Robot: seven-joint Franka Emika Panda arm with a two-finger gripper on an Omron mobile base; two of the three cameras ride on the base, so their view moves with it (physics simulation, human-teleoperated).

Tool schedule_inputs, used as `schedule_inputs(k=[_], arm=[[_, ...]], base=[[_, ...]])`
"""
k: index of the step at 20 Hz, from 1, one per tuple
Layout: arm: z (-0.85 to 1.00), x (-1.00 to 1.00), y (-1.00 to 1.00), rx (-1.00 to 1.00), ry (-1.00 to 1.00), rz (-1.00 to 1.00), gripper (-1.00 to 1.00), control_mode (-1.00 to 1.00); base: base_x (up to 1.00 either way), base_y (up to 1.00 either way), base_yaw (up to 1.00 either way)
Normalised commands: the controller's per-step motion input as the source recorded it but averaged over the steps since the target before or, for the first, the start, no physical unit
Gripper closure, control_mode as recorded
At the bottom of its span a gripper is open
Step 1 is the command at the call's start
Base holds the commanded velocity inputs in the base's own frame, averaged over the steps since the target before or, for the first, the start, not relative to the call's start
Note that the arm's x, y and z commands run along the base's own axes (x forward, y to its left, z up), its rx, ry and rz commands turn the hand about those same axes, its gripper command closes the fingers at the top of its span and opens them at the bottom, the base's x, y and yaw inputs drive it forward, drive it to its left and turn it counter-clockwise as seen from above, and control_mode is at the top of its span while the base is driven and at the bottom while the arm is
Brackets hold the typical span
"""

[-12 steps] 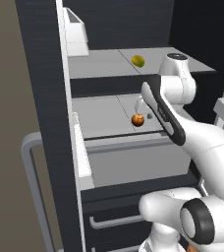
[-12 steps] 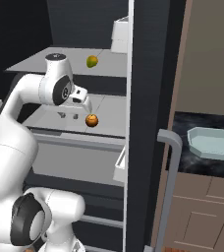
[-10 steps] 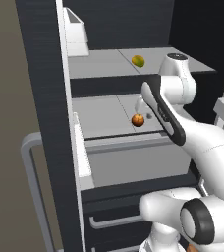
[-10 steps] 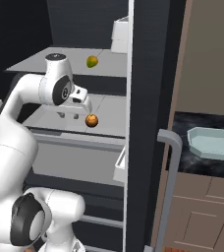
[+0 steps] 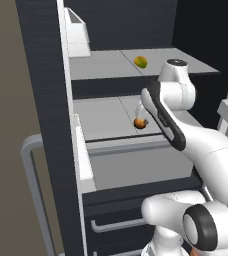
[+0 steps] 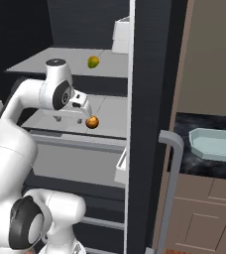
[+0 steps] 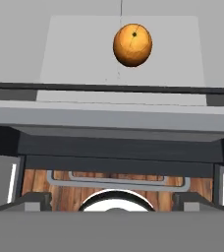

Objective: Pick the mango and orange from the fridge and place them inside the tupperware on the counter.

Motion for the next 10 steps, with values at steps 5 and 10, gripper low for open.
schedule_inputs(k=[5,10], arm=[[-0.24,0.50,-0.07,0.00,-0.03,-0.01,-1.00,-1.00],[-0.28,0.45,-0.14,0.00,-0.29,-0.03,-1.00,-1.00]], base=[[0.00,0.00,0.00],[0.00,0.00,0.00]])
